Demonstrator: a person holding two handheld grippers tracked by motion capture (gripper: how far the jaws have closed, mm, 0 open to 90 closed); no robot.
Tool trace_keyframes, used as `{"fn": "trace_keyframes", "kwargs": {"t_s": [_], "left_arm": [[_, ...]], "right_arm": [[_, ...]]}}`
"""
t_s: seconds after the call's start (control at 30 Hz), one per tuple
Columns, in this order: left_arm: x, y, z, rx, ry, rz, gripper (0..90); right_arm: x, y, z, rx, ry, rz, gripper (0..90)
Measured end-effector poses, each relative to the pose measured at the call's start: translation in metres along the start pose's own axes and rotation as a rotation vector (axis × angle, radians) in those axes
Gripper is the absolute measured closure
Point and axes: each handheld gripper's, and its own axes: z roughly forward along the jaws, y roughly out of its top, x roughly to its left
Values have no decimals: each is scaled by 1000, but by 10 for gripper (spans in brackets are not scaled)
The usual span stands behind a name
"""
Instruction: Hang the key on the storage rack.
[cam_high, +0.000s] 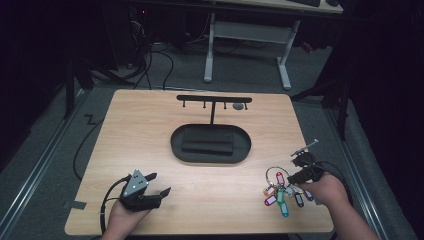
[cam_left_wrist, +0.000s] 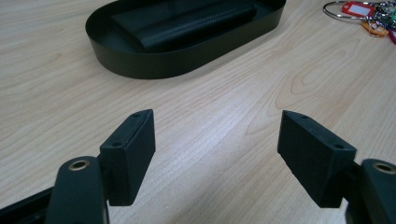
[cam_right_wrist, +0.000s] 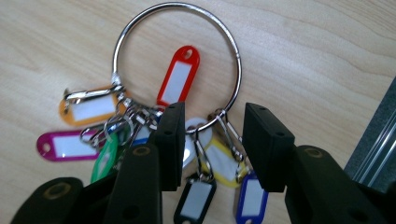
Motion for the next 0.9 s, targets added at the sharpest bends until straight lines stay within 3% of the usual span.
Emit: {"fn": "trace_keyframes", "kwargs": {"t_s": [0.23,0.67,0.8,0.9], "left_arm": [[1,-2,-3,-4,-2,-1,286],[5,-3,-6,-5,4,-3,289],[6,-2,-6,-7,4,-5,289],[6,-2,-5,-8,4,-2,290]], "right_arm": [[-11,17,17,54,5,39,644],[-18,31,37,120,29,66,674],[-18,32,39,132,32,61,739],[-14,32,39,130,36,25,847]]}}
